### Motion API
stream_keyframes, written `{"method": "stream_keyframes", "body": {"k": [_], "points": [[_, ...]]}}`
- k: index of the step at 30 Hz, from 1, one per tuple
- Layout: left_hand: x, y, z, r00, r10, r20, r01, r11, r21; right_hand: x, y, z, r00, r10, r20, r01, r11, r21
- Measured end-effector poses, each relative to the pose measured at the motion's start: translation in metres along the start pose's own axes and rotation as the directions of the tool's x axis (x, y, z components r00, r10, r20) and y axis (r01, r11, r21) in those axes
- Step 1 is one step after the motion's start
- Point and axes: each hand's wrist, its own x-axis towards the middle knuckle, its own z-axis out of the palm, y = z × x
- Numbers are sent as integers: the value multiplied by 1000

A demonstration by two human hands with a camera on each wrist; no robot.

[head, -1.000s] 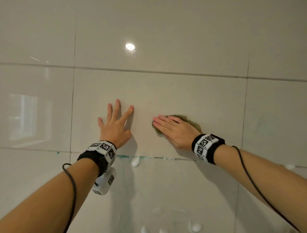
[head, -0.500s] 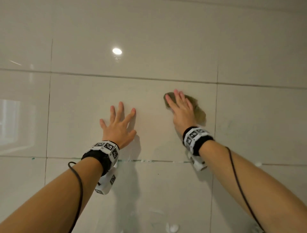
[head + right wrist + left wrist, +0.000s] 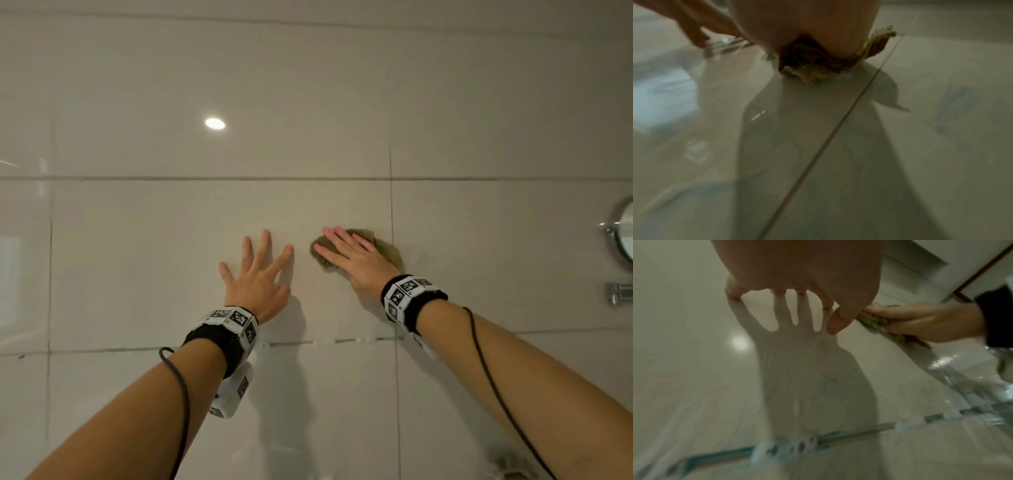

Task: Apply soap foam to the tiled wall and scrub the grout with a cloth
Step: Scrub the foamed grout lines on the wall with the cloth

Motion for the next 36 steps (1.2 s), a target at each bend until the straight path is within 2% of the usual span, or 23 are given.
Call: {"method": "stream_keyframes", "body": {"k": [6,9,12,18,22,23,25,29,32,36], "points": [[13,22,-3,1000,-16,2,16,1000,-12,29,65,-51,983,149,-110,-137,985,106],[14,29,-1,1000,-24,-15,24,1000,-1,12,85,-44,972,192,-136,-172,975,144],[13,36,0,999,-41,-23,41,999,3,-26,76,-13,958,213,-191,-186,971,147],[12,77,12,1000,12,7,-12,1000,18,-126,20,71,995,49,-87,-42,996,79],[14,96,16,1000,14,20,-14,1000,15,-136,36,79,997,-66,-36,67,997,28],[14,98,17,1000,14,17,-14,1000,19,-128,47,71,998,-51,-32,52,998,31],[15,100,19,1000,16,4,-16,999,30,-107,70,46,996,60,-65,-56,996,68],[16,100,21,1000,27,-8,-27,999,37,-69,96,0,954,266,-137,-241,954,177],[17,101,20,999,36,-16,-35,999,36,-69,77,8,931,311,-192,-263,934,241],[19,101,20,999,42,-17,-41,999,22,-119,31,58,945,276,-174,-246,953,178]]}}
